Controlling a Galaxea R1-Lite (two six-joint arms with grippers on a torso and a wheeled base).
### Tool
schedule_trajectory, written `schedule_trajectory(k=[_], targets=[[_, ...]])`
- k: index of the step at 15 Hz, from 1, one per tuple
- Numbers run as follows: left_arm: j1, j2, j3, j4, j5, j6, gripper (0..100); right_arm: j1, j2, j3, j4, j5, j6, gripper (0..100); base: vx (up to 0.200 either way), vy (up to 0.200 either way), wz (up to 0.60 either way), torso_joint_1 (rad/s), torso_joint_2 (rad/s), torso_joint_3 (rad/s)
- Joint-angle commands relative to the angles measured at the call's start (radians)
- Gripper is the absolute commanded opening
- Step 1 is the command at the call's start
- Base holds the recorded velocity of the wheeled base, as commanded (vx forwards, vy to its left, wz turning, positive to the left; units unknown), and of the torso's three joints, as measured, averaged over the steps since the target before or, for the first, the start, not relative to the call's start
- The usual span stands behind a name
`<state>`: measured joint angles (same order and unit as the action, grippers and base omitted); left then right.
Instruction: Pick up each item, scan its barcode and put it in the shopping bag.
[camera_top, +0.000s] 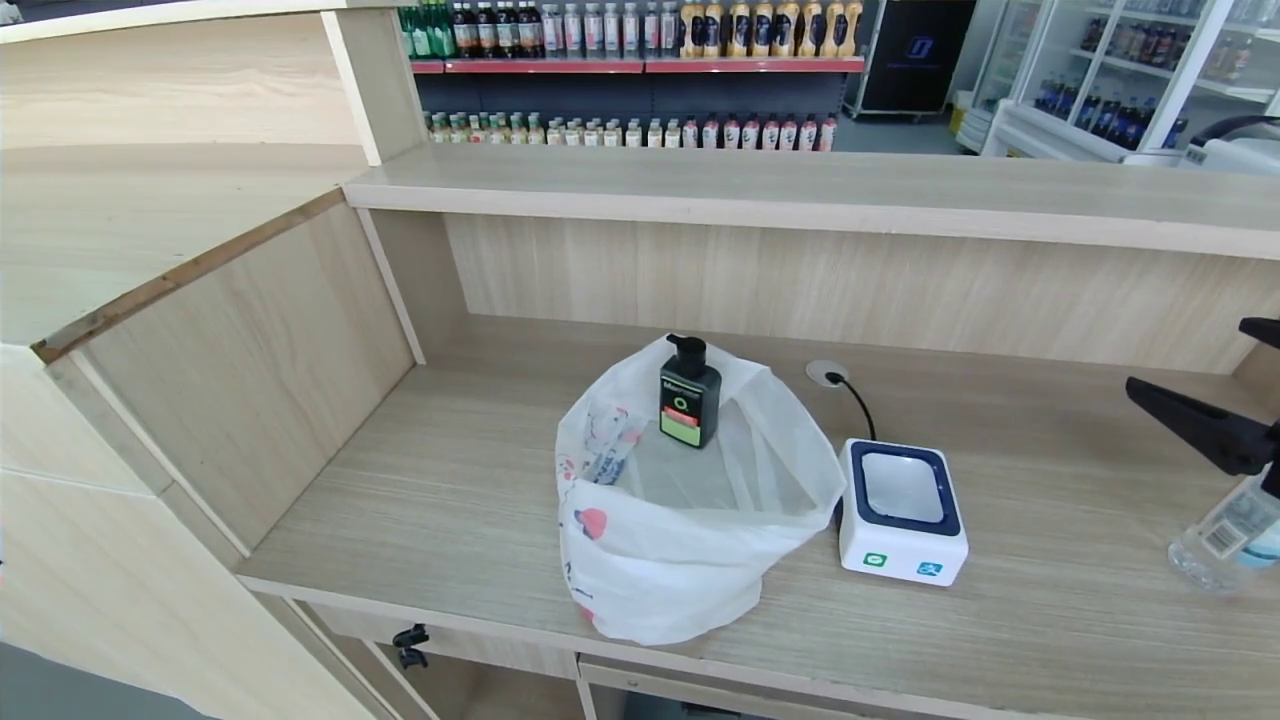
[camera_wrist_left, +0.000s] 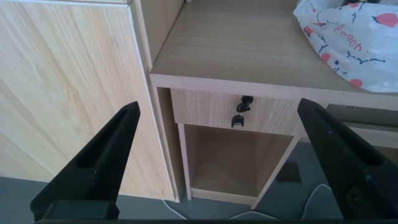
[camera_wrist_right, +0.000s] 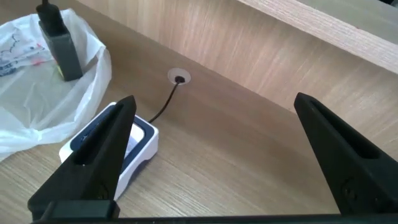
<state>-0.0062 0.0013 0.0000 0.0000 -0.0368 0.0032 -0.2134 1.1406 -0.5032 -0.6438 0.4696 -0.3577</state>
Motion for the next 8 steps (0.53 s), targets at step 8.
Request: schedule_trajectory(k=[8], targets=[[0.000, 0.000, 0.000, 0.000, 0.000, 0.001, 100, -0.017, 0.008, 0.060, -0.007, -0.031, -0.001, 100, 0.000, 0.000, 0.00, 0.000, 0.00, 0.000]])
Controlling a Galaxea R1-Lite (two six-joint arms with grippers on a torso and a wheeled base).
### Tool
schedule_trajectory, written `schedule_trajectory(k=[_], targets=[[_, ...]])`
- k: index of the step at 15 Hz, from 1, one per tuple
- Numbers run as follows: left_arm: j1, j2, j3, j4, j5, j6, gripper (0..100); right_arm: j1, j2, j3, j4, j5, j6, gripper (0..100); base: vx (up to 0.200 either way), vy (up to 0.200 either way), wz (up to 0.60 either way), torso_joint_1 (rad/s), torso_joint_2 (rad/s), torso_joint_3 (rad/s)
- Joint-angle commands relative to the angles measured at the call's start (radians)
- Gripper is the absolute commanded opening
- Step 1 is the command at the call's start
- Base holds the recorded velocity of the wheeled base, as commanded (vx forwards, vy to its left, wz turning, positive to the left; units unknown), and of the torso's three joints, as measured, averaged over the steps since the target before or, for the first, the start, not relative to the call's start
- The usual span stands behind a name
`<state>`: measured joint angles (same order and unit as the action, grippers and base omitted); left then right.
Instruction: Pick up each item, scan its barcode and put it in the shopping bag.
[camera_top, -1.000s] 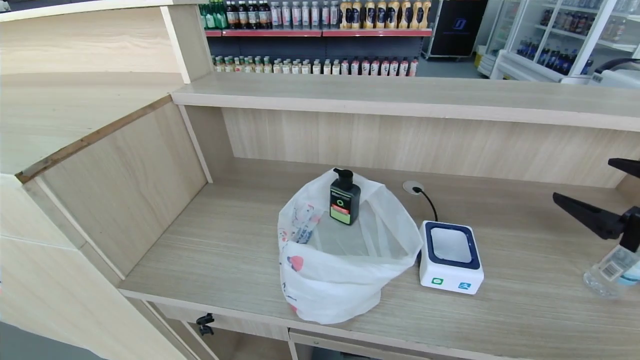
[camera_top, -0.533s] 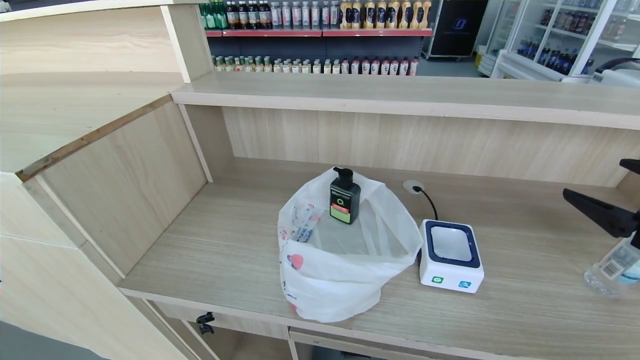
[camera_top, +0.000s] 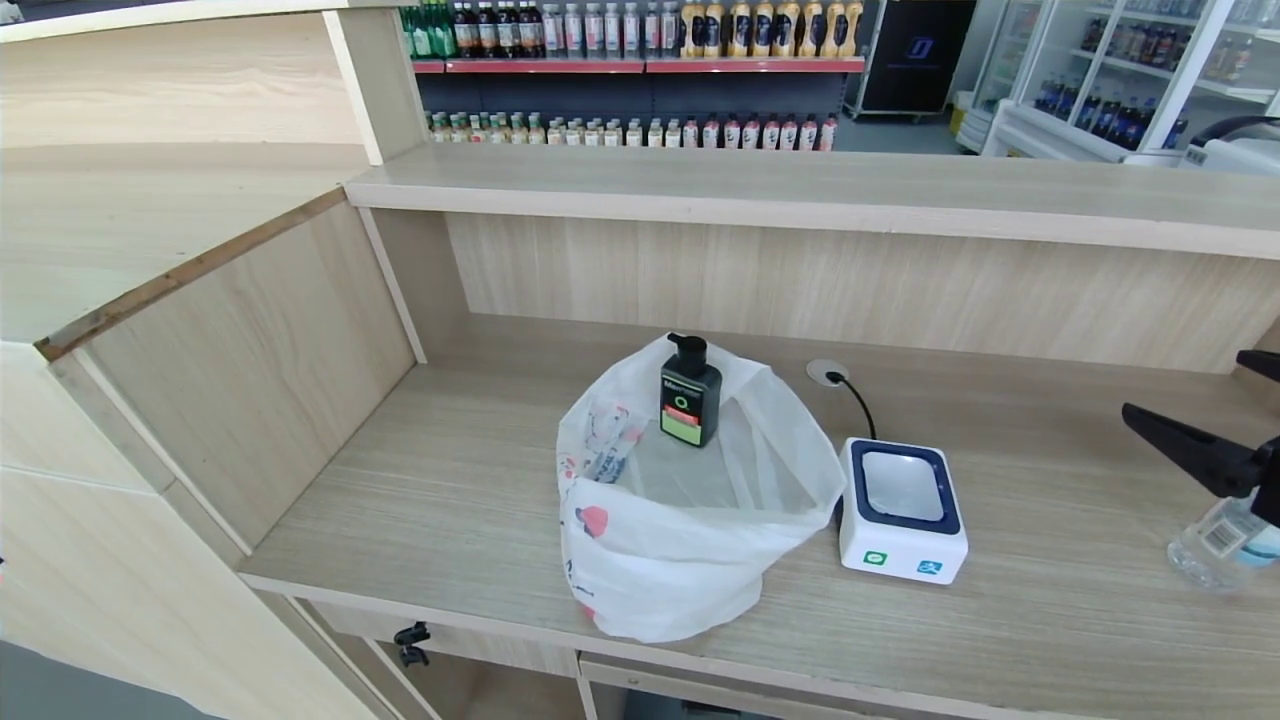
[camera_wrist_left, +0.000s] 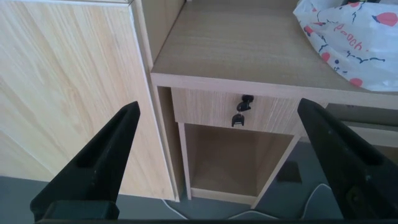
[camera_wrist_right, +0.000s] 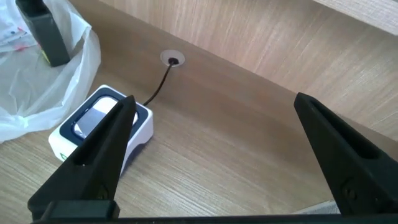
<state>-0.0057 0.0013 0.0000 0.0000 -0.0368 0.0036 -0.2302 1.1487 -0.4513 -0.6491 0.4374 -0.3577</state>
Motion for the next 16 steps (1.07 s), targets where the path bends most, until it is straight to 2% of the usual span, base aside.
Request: schedule_trajectory(k=[1, 5, 8, 14, 16], targets=[[0.000, 0.000, 0.000, 0.000, 0.000, -0.001, 100, 0.000, -0.001, 0.016, -0.003, 0.001, -0.001, 100, 0.000, 0.000, 0.00, 0.000, 0.00, 0.000], [0.000, 0.000, 0.000, 0.000, 0.000, -0.002, 100, 0.000, 0.003, 0.016, -0.003, 0.003, 0.000, 100, 0.000, 0.000, 0.00, 0.000, 0.00, 0.000], [0.000, 0.000, 0.000, -0.002, 0.002, -0.017, 100, 0.000, 0.005, 0.013, -0.003, 0.004, 0.000, 100, 0.000, 0.000, 0.00, 0.000, 0.00, 0.000], [0.000, 0.000, 0.000, -0.002, 0.003, -0.027, 100, -0.027, 0.052, -0.043, -0.004, 0.001, 0.003, 100, -0.200, 0.000, 0.00, 0.004, 0.00, 0.004], [0.000, 0.000, 0.000, -0.002, 0.002, -0.016, 100, -0.044, 0.092, -0.087, -0.004, 0.001, 0.029, 100, -0.200, 0.000, 0.00, 0.000, 0.00, 0.005]])
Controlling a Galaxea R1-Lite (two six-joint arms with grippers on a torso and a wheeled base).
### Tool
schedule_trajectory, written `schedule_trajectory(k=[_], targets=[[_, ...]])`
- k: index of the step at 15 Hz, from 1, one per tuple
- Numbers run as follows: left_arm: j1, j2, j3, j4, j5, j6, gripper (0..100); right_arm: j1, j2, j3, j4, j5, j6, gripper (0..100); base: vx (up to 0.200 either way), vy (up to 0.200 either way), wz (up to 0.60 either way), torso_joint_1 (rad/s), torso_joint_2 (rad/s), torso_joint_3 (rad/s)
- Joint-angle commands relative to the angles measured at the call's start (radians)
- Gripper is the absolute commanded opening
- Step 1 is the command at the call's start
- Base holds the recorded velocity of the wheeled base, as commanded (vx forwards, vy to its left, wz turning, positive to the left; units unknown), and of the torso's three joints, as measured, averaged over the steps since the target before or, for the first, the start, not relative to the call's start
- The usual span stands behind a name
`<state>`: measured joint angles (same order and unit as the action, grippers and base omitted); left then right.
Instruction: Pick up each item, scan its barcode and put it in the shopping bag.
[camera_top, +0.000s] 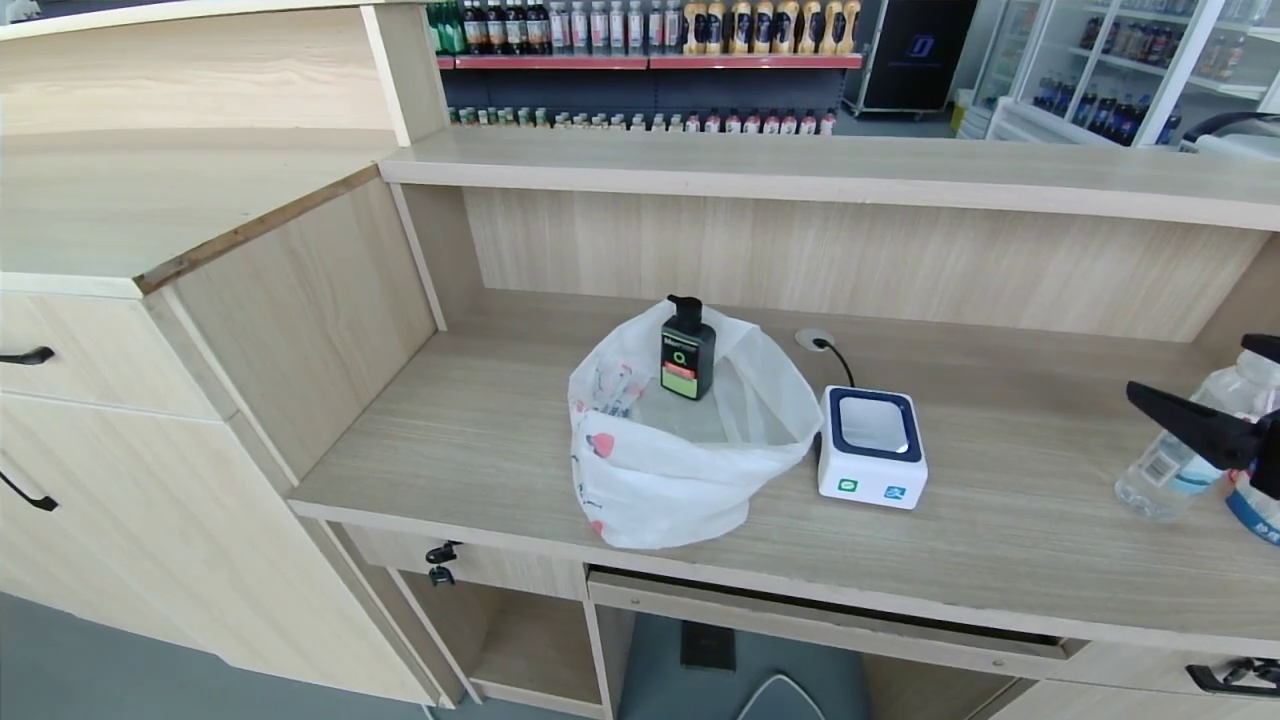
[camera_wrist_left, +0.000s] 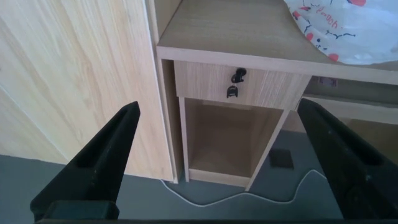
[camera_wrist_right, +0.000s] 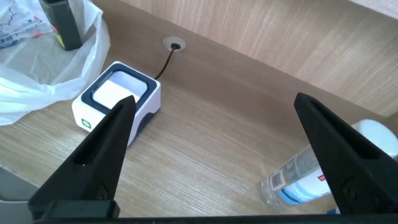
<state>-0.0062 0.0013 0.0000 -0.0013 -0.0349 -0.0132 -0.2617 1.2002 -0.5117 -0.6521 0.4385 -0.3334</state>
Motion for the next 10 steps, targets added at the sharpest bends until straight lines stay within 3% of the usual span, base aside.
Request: schedule_trajectory(k=[1, 6, 10], targets=[[0.000, 0.000, 0.000, 0.001, -0.002, 0.004, 100, -0.016, 0.064, -0.047, -0.001, 0.000, 0.011, 100, -0.200, 0.000, 0.00, -0.007, 0.00, 0.002], [0.000, 0.000, 0.000, 0.001, -0.002, 0.006, 100, -0.039, 0.107, -0.074, -0.133, -0.003, -0.027, 100, 0.000, 0.000, 0.00, 0.000, 0.00, 0.000], [0.000, 0.000, 0.000, 0.000, -0.002, 0.006, 100, -0.005, 0.116, -0.208, -0.064, -0.061, -0.049, 100, 0.000, 0.000, -0.60, 0.004, 0.01, 0.002]])
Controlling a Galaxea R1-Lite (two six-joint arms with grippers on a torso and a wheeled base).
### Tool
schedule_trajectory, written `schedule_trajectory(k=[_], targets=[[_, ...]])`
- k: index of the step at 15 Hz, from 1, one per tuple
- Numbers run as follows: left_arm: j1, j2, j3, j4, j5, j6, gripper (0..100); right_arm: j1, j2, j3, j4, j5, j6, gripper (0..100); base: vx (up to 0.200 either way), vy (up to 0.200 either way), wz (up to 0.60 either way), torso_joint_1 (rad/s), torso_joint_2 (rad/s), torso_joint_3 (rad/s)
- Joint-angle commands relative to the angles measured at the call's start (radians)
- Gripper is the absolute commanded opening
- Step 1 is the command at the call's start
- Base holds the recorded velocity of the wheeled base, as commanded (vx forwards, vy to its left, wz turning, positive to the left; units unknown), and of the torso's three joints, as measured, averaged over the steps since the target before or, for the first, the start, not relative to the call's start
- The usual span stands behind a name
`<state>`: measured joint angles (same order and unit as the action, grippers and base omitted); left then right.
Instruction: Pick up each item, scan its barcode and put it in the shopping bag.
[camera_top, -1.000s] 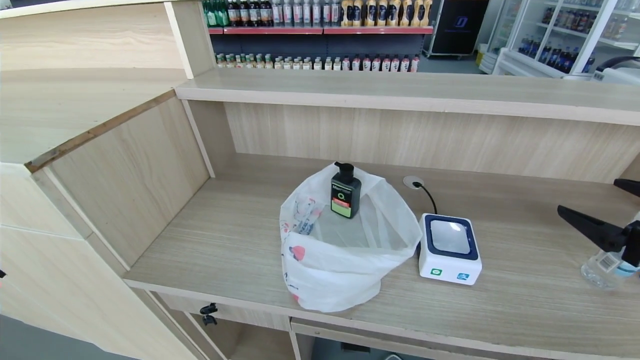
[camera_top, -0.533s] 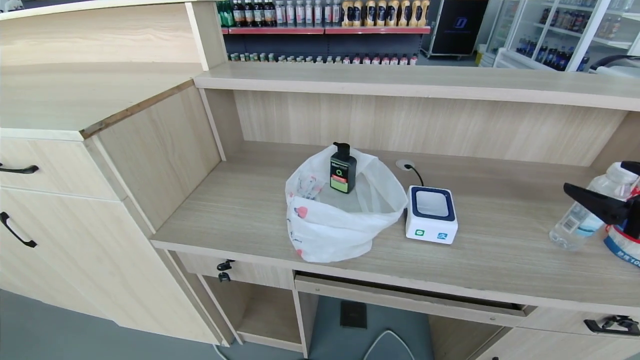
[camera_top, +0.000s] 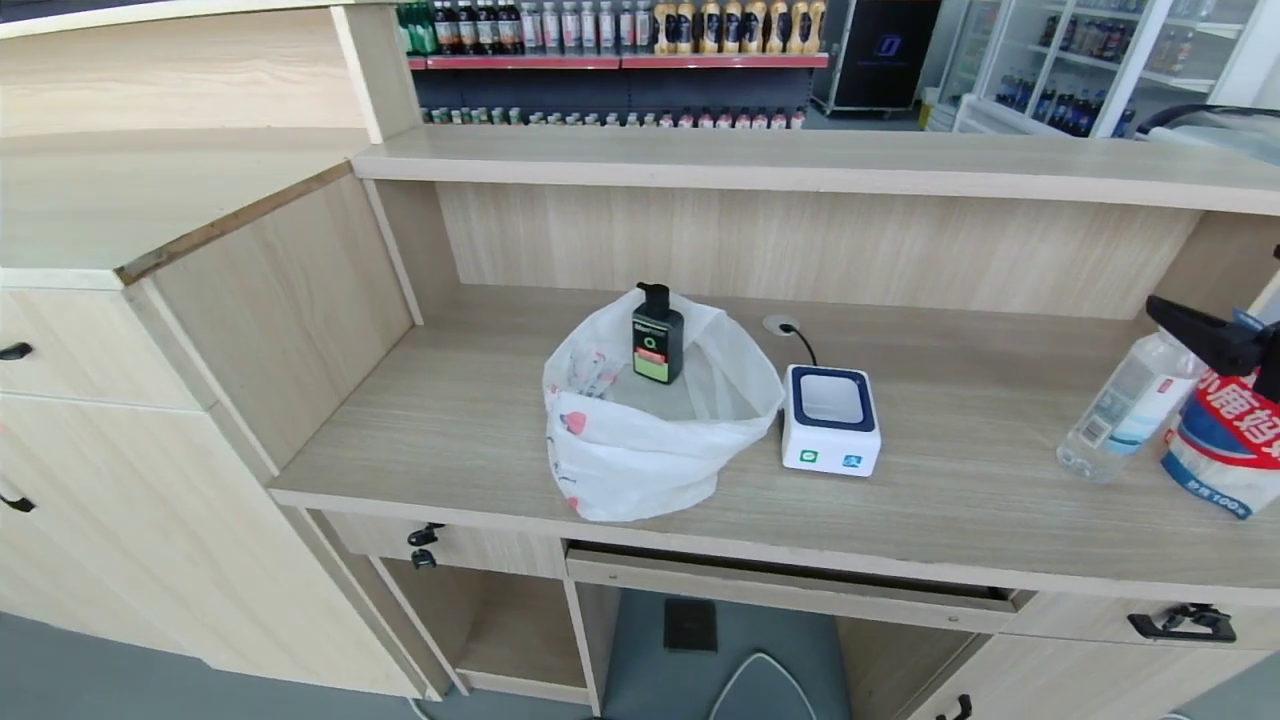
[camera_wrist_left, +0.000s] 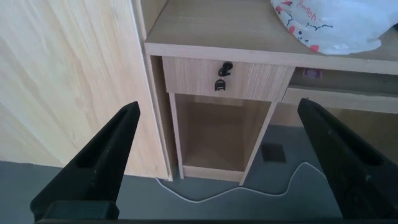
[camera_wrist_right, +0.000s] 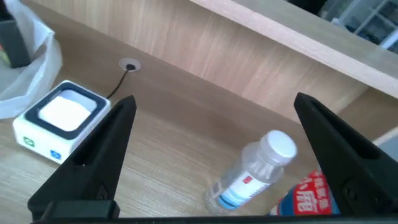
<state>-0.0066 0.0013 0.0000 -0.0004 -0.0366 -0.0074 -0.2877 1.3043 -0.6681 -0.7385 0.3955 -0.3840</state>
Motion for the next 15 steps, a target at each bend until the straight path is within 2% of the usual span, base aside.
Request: schedule_trajectory(k=[1, 3, 5, 10, 15], targets=[[0.000, 0.000, 0.000, 0.000, 0.000, 0.000, 100, 0.024, 0.012, -0.059, 0.031, -0.026, 0.002, 100, 0.000, 0.000, -0.60, 0.012, 0.00, 0.002], [0.000, 0.000, 0.000, -0.001, 0.000, 0.000, 100, 0.078, -0.002, -0.186, 0.234, -0.112, 0.047, 100, 0.000, 0.000, -0.60, 0.005, 0.00, 0.005], [0.000, 0.000, 0.000, -0.001, 0.000, 0.000, 100, 0.105, -0.010, -0.205, 0.278, -0.129, 0.065, 100, 0.000, 0.000, -0.60, 0.002, 0.00, 0.000], [0.000, 0.000, 0.000, 0.000, 0.000, 0.000, 100, 0.124, 0.030, -0.088, 0.088, -0.116, 0.059, 100, 0.000, 0.000, 0.00, 0.000, 0.00, 0.000], [0.000, 0.000, 0.000, 0.000, 0.000, 0.000, 100, 0.170, 0.043, -0.054, 0.076, -0.116, 0.037, 100, 0.000, 0.000, 0.00, 0.000, 0.00, 0.000]])
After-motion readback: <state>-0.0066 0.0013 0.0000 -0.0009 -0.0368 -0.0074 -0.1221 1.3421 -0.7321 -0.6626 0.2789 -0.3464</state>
